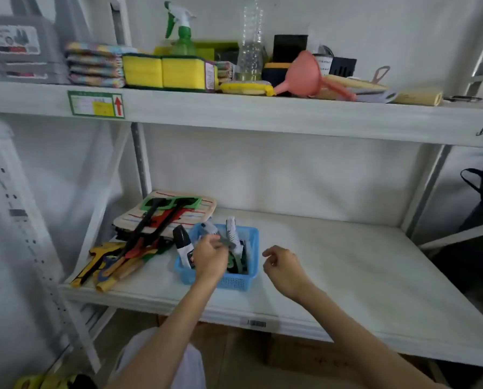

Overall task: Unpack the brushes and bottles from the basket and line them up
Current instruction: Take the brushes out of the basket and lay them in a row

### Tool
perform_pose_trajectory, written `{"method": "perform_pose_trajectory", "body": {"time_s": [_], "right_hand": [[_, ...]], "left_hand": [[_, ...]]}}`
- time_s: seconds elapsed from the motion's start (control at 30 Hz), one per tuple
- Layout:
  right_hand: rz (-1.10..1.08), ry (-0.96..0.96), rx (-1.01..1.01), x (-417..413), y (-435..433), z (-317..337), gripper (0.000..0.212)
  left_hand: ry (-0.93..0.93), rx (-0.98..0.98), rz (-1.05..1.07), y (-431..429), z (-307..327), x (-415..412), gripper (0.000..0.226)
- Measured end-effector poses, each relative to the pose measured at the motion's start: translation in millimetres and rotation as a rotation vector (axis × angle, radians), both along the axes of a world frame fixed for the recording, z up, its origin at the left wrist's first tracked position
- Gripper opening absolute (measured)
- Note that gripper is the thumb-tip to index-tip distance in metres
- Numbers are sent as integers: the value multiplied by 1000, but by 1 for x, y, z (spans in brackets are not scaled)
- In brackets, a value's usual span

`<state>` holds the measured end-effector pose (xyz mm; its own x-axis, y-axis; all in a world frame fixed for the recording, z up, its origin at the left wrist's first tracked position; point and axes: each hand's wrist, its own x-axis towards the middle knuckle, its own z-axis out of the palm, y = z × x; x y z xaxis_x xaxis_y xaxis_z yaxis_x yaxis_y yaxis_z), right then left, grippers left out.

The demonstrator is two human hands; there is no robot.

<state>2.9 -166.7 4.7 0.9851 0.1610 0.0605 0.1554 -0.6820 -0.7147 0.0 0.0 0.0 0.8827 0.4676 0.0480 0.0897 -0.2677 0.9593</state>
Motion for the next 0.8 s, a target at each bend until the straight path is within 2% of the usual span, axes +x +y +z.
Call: {"method": "perform_pose_trajectory", "body": {"time_s": [0.07, 0.17, 0.33, 0.43, 0.53, 0.63, 0.67, 0.73, 0.77, 0.8], "right_hand": [[24, -16, -66, 24, 15, -8, 29], [34, 11, -193, 60, 38, -19, 22], [66, 56, -524, 93, 64, -35, 12], [90, 54, -621, 98, 71, -41, 9], [7, 88, -544, 100, 76, -41, 12], [-53, 140, -422, 102, 79, -42, 29], [-61, 152, -388, 101, 80, -41, 28], [-92, 150, -291, 104, 80, -45, 10], [-131, 161, -208, 106, 78, -46, 9], [-162, 193, -111, 106, 75, -45, 17]], "left_hand": [[59, 99, 58, 7, -12, 25, 5], [209, 212, 19, 16, -35, 59, 28], [198, 323, 35, 31, -50, 85, 38], [243, 381, 79, 35, -51, 93, 41], [265, 363, 65, 35, -53, 106, 47], [242, 353, 40, 28, -52, 115, 31], [235, 333, 41, 27, -50, 117, 26], [224, 314, 52, 28, -50, 119, 27], [214, 334, 57, 30, -51, 120, 29], [200, 381, 53, 31, -52, 118, 30]]}}
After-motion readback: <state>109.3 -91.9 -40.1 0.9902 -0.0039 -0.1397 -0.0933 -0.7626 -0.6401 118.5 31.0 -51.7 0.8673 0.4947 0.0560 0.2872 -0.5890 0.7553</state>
